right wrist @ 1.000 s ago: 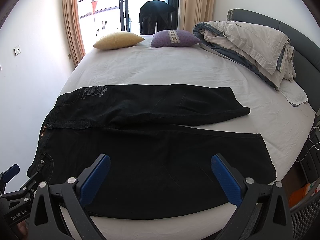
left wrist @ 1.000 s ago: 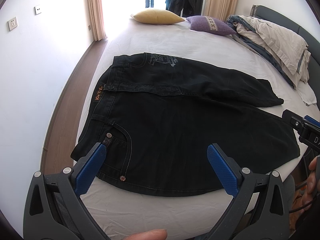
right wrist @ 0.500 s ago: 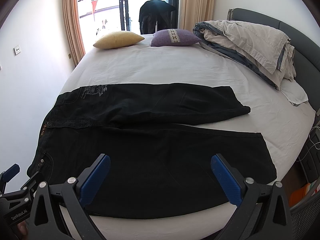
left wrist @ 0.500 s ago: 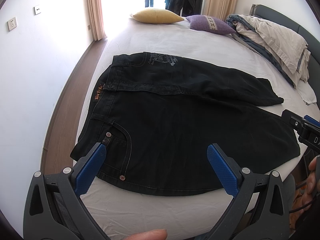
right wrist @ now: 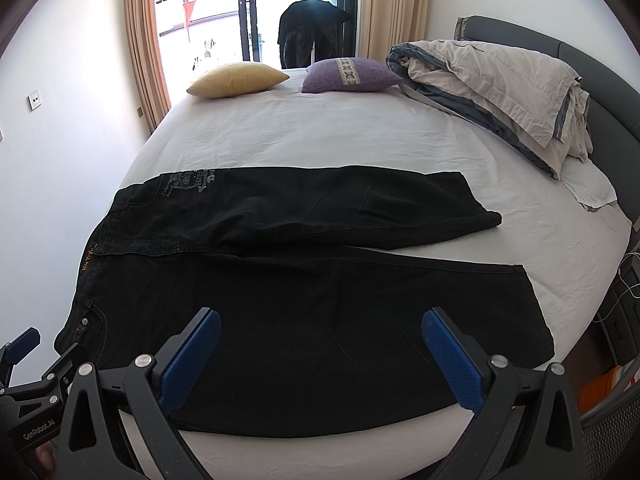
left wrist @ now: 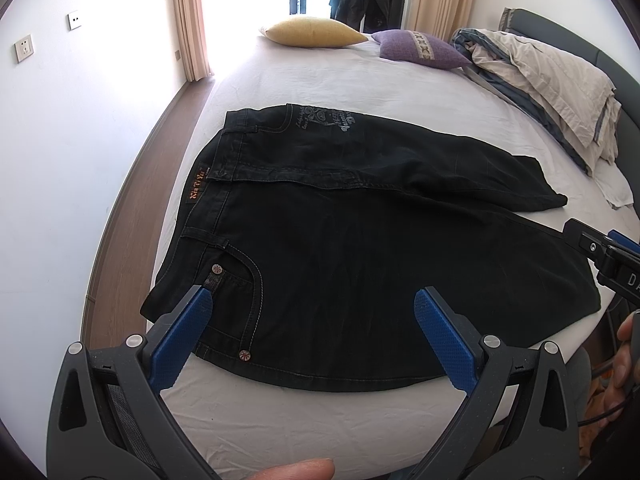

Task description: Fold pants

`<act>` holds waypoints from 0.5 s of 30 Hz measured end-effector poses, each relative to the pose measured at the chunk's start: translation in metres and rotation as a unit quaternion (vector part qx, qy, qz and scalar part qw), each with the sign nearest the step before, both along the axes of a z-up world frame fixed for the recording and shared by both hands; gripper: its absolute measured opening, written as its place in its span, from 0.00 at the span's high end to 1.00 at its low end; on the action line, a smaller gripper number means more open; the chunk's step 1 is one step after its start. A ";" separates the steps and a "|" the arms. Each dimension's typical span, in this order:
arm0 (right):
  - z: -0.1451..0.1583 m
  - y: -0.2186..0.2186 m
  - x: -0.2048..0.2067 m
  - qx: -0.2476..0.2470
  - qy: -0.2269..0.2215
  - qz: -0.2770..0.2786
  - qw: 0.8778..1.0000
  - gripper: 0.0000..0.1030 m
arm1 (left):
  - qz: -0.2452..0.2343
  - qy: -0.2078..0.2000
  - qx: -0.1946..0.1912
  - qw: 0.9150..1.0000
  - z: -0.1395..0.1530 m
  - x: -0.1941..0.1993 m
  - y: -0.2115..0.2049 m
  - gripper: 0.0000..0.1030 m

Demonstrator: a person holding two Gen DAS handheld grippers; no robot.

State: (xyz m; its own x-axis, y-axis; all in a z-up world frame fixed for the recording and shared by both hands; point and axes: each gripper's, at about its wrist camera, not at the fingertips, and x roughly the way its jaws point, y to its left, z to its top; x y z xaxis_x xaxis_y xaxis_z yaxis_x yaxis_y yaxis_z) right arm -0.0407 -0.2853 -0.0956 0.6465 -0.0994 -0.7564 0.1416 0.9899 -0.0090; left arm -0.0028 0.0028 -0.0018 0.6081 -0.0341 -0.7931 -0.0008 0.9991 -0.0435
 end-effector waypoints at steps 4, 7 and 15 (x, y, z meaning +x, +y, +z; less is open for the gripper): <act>0.000 0.000 0.000 0.000 0.000 0.000 1.000 0.00 | 0.000 0.000 0.000 1.000 0.000 0.000 0.000 0.00; -0.002 0.001 0.000 0.001 0.000 0.001 1.000 0.00 | 0.000 0.000 0.000 1.000 0.000 0.000 0.000 0.00; -0.016 0.009 -0.001 0.002 0.005 0.003 1.000 0.00 | -0.002 0.005 0.003 1.000 -0.007 0.001 -0.001 0.00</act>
